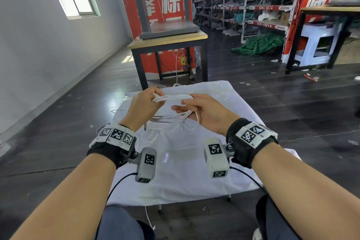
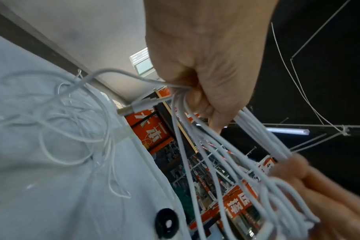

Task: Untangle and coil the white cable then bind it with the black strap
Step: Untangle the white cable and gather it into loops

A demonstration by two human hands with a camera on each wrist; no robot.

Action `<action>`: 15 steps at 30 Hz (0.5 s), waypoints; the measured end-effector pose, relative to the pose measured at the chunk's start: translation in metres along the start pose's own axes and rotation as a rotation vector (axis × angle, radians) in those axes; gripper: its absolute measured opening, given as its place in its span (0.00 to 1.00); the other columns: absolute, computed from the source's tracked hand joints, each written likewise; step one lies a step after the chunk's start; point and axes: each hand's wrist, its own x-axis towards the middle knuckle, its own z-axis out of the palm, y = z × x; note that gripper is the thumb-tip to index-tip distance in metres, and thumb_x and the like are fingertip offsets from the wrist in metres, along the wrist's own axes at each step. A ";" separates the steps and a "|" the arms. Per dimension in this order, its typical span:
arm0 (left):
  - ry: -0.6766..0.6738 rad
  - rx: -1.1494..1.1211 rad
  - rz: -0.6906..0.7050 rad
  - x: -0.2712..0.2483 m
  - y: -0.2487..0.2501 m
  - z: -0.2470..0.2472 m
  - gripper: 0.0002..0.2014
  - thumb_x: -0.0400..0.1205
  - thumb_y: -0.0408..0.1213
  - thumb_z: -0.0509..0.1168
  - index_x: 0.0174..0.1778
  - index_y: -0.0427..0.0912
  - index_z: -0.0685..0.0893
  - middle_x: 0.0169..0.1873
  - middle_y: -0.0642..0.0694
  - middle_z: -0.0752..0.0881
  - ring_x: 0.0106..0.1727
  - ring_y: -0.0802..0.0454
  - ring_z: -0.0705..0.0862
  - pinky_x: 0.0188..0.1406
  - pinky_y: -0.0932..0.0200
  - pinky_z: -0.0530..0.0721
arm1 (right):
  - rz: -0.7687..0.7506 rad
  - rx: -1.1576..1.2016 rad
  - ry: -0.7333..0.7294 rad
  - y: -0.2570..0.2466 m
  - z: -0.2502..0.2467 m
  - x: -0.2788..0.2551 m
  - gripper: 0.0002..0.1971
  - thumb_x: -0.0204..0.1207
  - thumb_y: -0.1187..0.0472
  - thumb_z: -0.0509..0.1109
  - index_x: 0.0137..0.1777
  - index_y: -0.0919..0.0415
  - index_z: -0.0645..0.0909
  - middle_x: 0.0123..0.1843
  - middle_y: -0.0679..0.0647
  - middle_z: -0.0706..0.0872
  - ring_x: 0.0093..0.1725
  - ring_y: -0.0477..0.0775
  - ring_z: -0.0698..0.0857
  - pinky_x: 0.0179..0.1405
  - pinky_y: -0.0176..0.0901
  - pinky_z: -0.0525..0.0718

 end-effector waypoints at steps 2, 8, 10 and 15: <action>-0.017 -0.135 -0.078 0.002 -0.003 0.003 0.03 0.80 0.38 0.69 0.46 0.43 0.84 0.29 0.49 0.80 0.23 0.56 0.73 0.25 0.64 0.74 | 0.000 0.001 0.055 -0.001 0.000 -0.001 0.10 0.83 0.71 0.58 0.41 0.68 0.76 0.22 0.51 0.73 0.39 0.53 0.89 0.44 0.38 0.88; -0.156 -0.992 -0.450 -0.003 0.012 0.006 0.07 0.86 0.30 0.60 0.46 0.42 0.83 0.21 0.51 0.68 0.17 0.60 0.64 0.24 0.67 0.80 | -0.008 -0.004 0.117 0.002 0.001 0.003 0.10 0.85 0.64 0.59 0.48 0.67 0.79 0.24 0.47 0.71 0.23 0.42 0.73 0.21 0.28 0.67; -0.249 -0.960 -0.417 -0.005 0.014 0.004 0.10 0.87 0.33 0.58 0.45 0.42 0.83 0.20 0.52 0.65 0.17 0.60 0.61 0.16 0.69 0.66 | -0.009 0.023 0.131 0.001 0.001 0.003 0.10 0.86 0.64 0.58 0.47 0.67 0.79 0.23 0.47 0.71 0.22 0.41 0.72 0.19 0.27 0.66; -0.346 -0.574 -0.285 -0.007 0.009 0.000 0.07 0.85 0.36 0.63 0.48 0.38 0.85 0.19 0.53 0.62 0.20 0.58 0.58 0.18 0.65 0.57 | 0.033 0.018 0.143 -0.004 -0.003 0.001 0.11 0.85 0.63 0.59 0.42 0.67 0.77 0.21 0.46 0.64 0.19 0.43 0.64 0.18 0.31 0.62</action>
